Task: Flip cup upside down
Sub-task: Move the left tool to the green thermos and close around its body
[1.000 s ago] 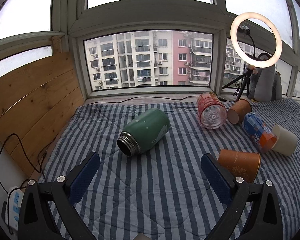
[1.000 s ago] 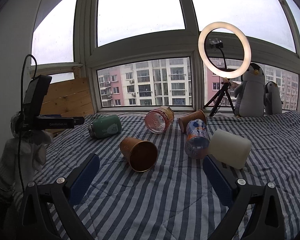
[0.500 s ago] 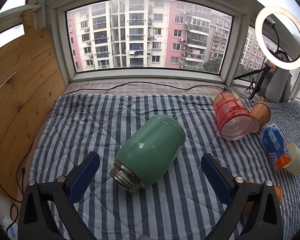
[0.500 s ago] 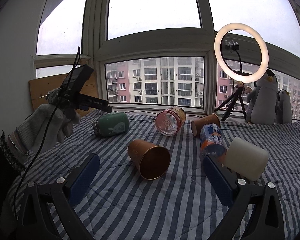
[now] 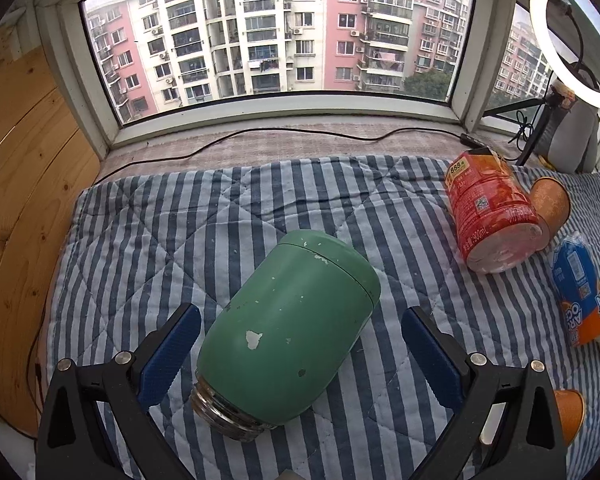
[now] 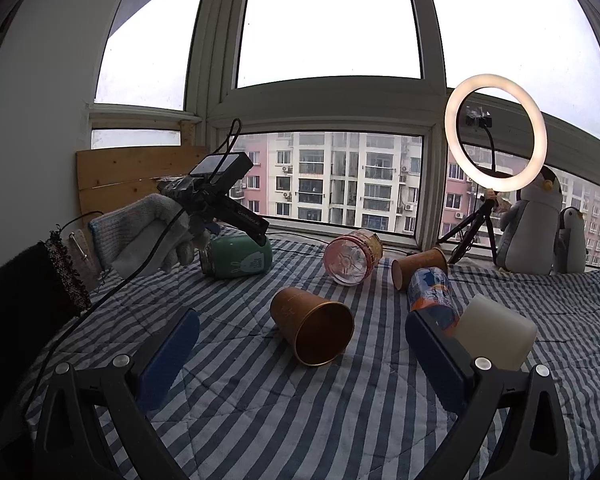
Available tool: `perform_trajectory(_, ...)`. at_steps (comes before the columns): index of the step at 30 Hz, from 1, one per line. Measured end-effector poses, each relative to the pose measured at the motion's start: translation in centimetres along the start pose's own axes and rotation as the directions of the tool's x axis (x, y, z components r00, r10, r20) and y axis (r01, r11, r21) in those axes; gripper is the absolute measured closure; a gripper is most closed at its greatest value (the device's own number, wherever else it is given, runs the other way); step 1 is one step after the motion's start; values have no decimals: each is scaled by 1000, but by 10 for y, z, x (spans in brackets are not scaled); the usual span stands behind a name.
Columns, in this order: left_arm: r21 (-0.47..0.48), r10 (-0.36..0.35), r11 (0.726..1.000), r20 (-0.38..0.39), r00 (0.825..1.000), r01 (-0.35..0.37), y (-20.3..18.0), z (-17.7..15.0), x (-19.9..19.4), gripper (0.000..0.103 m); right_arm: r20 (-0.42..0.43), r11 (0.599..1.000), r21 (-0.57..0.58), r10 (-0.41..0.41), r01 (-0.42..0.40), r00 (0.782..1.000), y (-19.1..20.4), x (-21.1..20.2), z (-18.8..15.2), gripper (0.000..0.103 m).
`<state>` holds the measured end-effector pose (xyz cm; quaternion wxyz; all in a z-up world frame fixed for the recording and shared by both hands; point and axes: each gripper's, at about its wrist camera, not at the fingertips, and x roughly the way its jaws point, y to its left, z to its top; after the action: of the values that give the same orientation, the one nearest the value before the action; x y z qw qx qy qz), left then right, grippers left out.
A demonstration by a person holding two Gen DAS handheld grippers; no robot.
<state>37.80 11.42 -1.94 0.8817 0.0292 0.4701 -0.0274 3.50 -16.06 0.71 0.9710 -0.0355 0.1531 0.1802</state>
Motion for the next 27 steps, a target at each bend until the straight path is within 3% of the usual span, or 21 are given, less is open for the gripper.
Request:
perform_trajectory(11,130,171,978,-77,982,-160,-21,-4,24,8,19,1000,15,16,-16,1000,-1,-7,0,1)
perform_trajectory(17,229,268,942,-80,960,-244,-33,-8,31,12,28,999,26,23,-24,999,-2,-10,1,1)
perform_trajectory(22,264,316,921,-78,946,-286,-40,-8,39,11,26,998,53,26,-27,999,-6,-11,1,1)
perform_trajectory(27,272,299,924,-70,952,-270,-40,-13,31,13,32,998,58,24,-26,999,-6,-13,2,1)
